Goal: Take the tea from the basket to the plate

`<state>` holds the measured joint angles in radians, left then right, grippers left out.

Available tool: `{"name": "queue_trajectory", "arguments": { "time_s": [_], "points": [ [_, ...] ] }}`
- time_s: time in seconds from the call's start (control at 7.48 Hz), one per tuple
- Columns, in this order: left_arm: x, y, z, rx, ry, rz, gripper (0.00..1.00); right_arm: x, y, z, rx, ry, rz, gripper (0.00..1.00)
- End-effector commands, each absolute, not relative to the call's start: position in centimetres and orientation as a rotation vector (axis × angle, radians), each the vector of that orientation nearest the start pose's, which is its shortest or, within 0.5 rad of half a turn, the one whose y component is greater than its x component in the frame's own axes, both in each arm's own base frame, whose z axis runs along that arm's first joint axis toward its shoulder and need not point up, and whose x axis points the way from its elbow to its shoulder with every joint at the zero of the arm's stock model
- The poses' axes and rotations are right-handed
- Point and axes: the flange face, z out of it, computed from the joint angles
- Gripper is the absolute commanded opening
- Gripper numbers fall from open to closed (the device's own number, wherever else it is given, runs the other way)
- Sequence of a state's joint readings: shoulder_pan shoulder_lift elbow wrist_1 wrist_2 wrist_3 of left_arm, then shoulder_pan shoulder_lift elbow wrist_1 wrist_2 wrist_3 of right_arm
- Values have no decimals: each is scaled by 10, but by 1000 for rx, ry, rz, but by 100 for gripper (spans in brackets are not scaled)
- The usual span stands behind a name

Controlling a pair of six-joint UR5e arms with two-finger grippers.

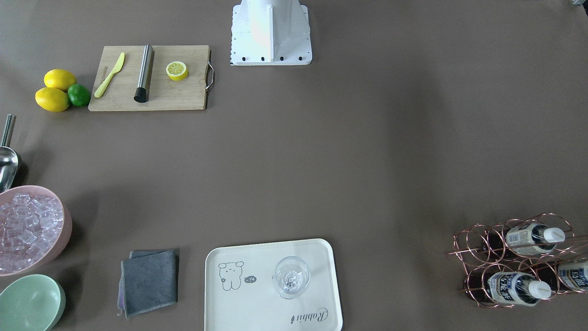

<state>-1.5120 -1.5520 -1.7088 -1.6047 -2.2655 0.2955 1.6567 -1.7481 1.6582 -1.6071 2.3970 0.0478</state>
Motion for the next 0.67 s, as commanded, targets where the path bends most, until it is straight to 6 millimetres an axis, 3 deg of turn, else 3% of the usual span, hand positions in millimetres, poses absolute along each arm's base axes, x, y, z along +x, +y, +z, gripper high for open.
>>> {"name": "queue_trajectory", "arguments": {
  "time_s": [0.0,0.27,0.53],
  "points": [
    [-41,-535,551,411,628,660,98,95,-399,696,-104,-829,177,100],
    [-46,-599,483,455,598,792,98,95,-399,696,-102,-829,176,100],
    [-44,-696,395,448,582,1064,98,95,-399,696,-104,-829,177,100]
  ]
}}
